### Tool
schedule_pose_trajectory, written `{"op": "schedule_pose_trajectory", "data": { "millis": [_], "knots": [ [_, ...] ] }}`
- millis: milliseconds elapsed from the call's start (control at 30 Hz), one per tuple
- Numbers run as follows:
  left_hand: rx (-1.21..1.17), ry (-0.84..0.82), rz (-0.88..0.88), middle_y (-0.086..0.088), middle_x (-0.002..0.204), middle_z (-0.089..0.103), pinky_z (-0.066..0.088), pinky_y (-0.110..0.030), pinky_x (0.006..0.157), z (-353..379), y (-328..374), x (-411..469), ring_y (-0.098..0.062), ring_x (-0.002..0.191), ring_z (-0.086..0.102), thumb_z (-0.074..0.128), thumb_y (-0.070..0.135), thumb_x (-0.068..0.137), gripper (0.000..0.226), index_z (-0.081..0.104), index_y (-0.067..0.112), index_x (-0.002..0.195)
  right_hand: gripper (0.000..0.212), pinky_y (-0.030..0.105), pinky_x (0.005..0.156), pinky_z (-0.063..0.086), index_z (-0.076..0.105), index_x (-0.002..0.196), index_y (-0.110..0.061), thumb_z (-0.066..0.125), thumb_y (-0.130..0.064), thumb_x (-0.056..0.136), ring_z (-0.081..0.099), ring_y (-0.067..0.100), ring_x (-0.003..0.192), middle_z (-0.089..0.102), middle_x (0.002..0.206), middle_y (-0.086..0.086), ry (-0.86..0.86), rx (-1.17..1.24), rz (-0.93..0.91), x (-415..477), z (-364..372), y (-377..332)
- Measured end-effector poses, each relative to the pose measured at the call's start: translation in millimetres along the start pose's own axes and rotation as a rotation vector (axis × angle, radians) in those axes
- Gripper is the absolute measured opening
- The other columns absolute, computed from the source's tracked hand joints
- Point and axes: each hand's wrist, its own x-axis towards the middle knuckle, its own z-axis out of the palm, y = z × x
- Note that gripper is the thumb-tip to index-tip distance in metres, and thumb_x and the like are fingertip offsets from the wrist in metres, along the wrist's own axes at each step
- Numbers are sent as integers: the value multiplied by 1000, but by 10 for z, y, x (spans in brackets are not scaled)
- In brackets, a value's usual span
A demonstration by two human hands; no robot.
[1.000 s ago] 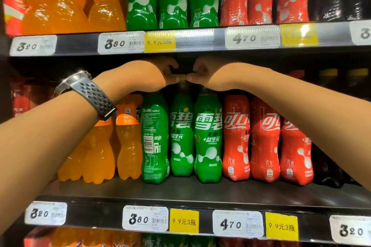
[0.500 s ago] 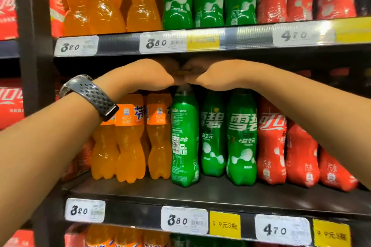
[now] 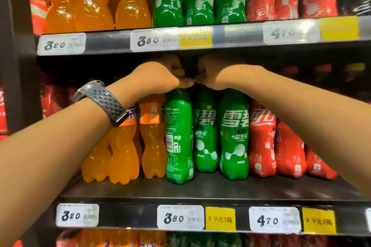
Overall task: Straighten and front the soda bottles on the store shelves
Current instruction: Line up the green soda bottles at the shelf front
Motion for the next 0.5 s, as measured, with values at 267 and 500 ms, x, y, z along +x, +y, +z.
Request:
{"op": "schedule_pose_trajectory", "data": {
  "millis": [267,500],
  "knots": [
    [-126,-80,10,0,106,68,51,-35,85,-114,19,-67,-19,94,62,75,46,76,40,68,22,107,32,25,47,21,42,80,-21,66,-42,82,40,17,62,39,66,-5,-92,108,-84,85,-4,84],
    [-130,-99,-4,-5,97,70,47,-33,76,-91,31,-46,-24,88,62,73,47,77,36,71,16,96,32,29,62,35,58,96,-12,57,-43,90,54,26,86,56,92,7,-168,144,-118,18,-44,149]
  ]
}}
